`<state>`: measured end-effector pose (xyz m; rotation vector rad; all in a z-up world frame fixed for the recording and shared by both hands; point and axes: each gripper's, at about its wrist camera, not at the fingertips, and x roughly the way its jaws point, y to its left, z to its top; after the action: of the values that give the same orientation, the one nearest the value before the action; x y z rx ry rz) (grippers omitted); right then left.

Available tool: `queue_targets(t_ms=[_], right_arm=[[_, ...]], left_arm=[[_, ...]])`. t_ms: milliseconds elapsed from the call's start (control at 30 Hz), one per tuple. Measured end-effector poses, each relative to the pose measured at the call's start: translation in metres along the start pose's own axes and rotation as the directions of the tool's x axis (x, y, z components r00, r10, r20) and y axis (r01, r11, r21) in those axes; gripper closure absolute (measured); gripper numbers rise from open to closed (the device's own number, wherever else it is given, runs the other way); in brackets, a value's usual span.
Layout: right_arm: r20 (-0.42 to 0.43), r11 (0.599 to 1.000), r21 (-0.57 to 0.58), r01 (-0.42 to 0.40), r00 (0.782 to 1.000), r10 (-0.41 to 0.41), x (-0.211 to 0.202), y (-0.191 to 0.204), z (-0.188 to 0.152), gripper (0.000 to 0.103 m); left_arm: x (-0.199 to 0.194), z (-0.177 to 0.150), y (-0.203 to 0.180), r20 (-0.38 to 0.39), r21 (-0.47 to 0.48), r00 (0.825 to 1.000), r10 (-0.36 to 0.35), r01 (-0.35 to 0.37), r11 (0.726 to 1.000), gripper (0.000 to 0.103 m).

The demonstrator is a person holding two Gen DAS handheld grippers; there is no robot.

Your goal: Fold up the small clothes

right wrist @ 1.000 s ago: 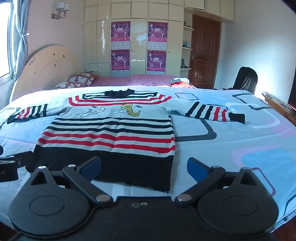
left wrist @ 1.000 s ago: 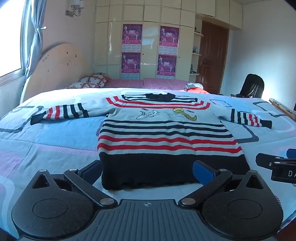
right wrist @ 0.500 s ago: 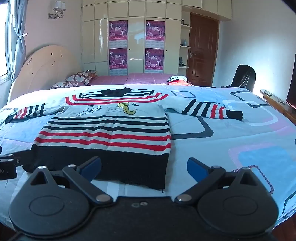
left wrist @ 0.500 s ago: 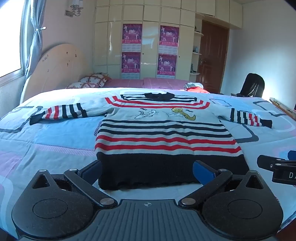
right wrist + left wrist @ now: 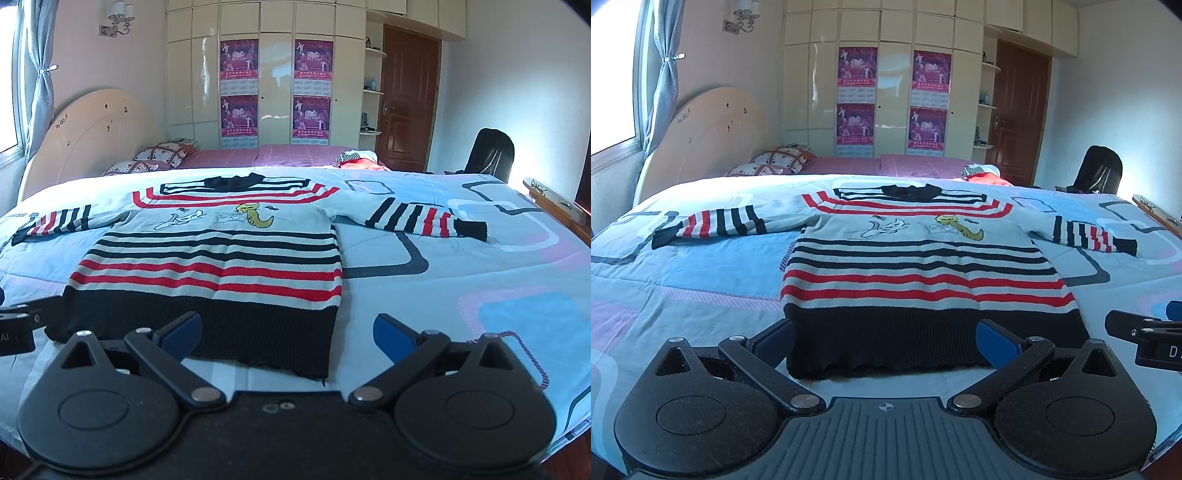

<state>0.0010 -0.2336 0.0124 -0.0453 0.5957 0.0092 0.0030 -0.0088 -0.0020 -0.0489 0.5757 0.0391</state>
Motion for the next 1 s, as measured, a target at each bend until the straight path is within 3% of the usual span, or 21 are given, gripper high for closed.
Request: queue_targets(t_ms=[1000], right_arm=[[0.011, 1.0, -0.018, -0.011, 1.0, 0.012, 0.0019, 0.0084, 0.0036, 0.003]], left_arm=[[-0.0021, 0.0043, 0.007, 0.004, -0.007, 1.0, 0.009, -0.009, 1.0, 0.0]])
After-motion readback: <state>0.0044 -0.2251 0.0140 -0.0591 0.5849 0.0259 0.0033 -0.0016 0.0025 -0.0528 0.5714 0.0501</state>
